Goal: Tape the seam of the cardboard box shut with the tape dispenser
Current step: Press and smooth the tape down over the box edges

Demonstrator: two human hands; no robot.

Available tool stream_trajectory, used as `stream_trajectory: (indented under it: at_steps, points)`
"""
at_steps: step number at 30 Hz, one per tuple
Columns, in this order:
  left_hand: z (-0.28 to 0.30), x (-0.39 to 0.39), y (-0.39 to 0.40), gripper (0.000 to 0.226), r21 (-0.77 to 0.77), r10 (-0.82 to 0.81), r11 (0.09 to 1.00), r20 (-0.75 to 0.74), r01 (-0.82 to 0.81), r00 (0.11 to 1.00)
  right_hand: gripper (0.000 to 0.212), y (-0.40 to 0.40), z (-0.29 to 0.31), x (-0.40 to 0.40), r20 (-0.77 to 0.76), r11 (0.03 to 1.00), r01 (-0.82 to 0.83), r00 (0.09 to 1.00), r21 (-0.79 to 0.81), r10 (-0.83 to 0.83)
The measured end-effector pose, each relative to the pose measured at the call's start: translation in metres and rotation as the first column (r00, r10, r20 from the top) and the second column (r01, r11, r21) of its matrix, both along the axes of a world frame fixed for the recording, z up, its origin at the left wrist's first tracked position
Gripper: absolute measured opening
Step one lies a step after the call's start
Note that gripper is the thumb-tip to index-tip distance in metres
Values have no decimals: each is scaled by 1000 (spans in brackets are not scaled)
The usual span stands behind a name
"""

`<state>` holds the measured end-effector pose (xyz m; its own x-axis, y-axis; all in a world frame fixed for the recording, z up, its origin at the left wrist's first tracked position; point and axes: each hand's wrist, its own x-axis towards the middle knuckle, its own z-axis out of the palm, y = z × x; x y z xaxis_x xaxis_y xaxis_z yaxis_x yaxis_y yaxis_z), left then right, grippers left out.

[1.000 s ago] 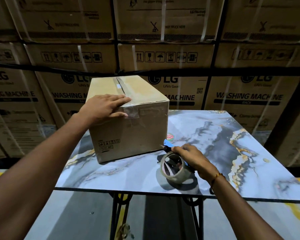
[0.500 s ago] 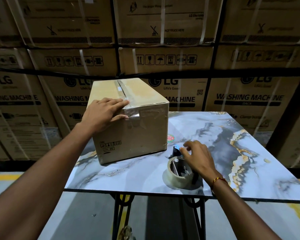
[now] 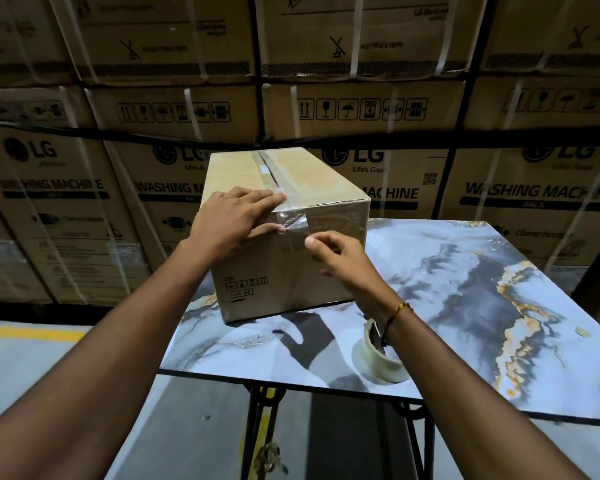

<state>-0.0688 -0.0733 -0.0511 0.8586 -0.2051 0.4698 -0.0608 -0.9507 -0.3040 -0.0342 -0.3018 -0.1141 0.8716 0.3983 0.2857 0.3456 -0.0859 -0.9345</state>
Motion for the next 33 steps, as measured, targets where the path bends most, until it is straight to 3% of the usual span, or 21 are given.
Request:
stream_trajectory:
  at_steps: [5, 19, 26, 33]
  points:
    - [-1, 2, 0, 65, 5, 1, 1000, 3, -1, 1000, 22, 20, 8, 1, -148, 990, 4, 989, 144, 18]
    - [6, 1, -1, 75, -38, 5, 999, -87, -8, 996, 26, 33, -1, 4, -133, 978, 29, 991, 208, -2]
    - [13, 5, 7, 75, -104, -56, 994, -218, 34, 974, 22, 36, -7, 17, -7, 988, 90, 996, 127, -90]
    - [18, 5, 6, 78, -117, -37, 993, -278, 4, 960, 31, 41, -4, 21, 106, 964, 251, 965, -86, -242]
